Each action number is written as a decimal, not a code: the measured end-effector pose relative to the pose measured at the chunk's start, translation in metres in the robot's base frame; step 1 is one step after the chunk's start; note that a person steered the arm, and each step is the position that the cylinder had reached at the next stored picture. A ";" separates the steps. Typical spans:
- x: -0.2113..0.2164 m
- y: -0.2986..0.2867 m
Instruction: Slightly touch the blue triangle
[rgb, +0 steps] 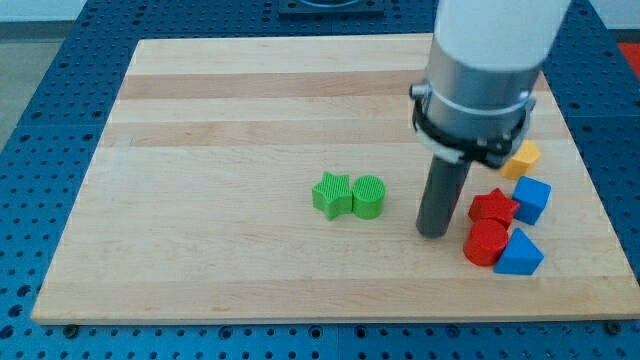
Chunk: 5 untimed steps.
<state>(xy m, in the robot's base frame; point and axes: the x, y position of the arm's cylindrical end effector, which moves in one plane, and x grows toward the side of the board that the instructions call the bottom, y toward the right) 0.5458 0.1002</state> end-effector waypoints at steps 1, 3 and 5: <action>0.041 -0.003; 0.073 0.019; 0.054 0.107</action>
